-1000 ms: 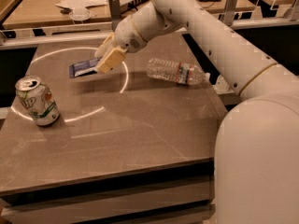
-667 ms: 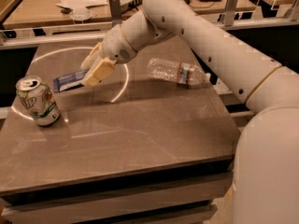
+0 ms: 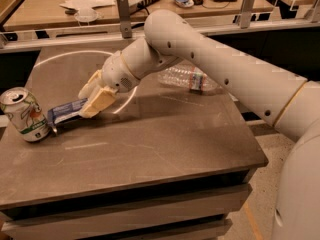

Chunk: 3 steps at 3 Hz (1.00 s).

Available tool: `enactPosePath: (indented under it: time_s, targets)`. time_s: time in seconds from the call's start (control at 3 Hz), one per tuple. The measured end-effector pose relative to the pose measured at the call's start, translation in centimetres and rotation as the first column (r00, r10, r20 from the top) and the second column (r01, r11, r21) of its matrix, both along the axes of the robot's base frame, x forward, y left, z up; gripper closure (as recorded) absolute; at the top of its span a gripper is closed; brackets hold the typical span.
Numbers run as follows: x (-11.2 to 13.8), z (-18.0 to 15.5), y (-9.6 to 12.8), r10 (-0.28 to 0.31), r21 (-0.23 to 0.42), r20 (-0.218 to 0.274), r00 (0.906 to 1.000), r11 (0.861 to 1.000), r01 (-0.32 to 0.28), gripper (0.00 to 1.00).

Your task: Move rxbar blueberry near 7up can

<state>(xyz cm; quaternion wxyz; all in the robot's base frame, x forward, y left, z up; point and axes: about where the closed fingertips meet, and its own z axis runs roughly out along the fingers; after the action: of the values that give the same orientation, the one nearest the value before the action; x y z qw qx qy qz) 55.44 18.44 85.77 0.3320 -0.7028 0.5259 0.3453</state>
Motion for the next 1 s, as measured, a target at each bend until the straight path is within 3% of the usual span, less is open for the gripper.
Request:
enactPosePath:
  time_s: [0.33, 0.67, 1.0]
  targets:
    - [-1.0, -0.8, 0.2, 0.004, -0.006, -0.012, 0.9999, 1.000, -0.004, 0.52]
    - [-2.0, -1.5, 0.4, 0.021, -0.023, -0.032, 0.9993, 0.999, -0.022, 0.20]
    - [-2.2, -1.6, 0.9, 0.038, -0.028, -0.038, 0.9985, 0.999, -0.039, 0.01]
